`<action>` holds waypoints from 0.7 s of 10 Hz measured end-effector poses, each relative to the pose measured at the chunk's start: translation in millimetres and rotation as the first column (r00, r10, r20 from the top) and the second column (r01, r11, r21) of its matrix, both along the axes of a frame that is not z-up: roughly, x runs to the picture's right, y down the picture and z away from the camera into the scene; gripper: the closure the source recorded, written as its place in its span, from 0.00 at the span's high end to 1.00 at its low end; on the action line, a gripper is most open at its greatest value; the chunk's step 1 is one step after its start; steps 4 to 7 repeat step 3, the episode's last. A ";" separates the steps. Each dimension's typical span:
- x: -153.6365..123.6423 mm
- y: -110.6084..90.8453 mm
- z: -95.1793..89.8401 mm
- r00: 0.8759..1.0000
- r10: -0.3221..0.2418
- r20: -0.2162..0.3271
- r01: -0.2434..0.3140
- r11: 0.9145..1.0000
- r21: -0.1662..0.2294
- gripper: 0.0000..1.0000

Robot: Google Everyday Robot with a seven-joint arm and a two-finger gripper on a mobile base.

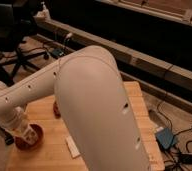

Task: Place the bottle in the ceramic bowl

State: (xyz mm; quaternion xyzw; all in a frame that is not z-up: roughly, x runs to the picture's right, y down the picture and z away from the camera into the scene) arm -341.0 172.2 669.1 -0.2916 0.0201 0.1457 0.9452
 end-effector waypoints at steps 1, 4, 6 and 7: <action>-0.8 -4.1 -4.6 1.000 0.013 -0.001 -0.013 1.000 0.004 0.80; -2.0 -11.4 -15.1 0.999 0.053 -0.007 -0.053 0.999 -0.003 0.80; -2.0 -11.4 -15.1 0.999 0.053 -0.007 -0.053 0.999 -0.003 0.80; -2.0 -11.4 -15.1 0.999 0.053 -0.007 -0.053 0.999 -0.003 0.80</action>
